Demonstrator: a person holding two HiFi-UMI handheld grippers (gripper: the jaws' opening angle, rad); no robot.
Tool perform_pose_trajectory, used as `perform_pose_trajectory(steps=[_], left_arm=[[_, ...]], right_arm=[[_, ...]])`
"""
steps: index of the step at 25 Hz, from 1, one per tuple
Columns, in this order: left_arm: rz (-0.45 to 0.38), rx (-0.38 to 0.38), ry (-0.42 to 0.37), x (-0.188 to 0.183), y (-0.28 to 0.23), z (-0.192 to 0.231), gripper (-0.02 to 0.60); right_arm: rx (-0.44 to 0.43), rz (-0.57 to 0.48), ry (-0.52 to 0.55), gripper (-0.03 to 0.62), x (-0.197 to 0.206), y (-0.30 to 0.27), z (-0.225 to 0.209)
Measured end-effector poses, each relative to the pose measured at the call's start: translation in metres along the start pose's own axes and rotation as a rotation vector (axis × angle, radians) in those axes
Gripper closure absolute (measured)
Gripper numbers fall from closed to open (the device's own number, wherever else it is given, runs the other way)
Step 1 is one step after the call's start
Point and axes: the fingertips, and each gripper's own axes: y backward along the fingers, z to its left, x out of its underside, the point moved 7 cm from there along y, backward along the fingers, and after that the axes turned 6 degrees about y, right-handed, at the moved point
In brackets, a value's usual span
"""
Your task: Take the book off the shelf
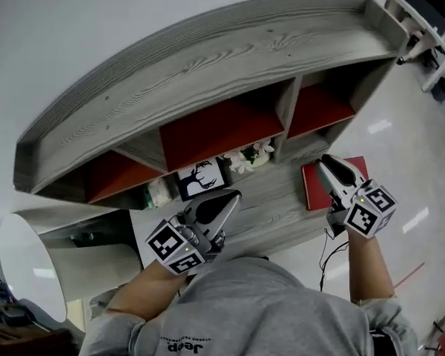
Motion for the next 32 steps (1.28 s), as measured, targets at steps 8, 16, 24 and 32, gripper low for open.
perform_pose_trajectory(steps=[8, 16, 24, 32], left_arm=[[-0.108, -0.092, -0.054, -0.050, 0.132, -0.001, 0.566], [-0.195, -0.211, -0.111, -0.091, 0.258, 0.010, 0.566], [-0.305, -0.350, -0.116, -0.111, 0.352, 0.019, 0.566], [-0.322, -0.437, -0.128, -0.112, 0.393, 0.023, 0.566]], right_arm=[[-0.158, -0.025, 0.116, 0.605, -0.026, -0.047, 0.120], [-0.265, -0.039, 0.174, 0.600, -0.036, -0.096, 0.228], [-0.372, -0.030, 0.278, 0.599, -0.043, -0.139, 0.306], [-0.470, -0.027, 0.319, 0.599, -0.034, -0.167, 0.352]])
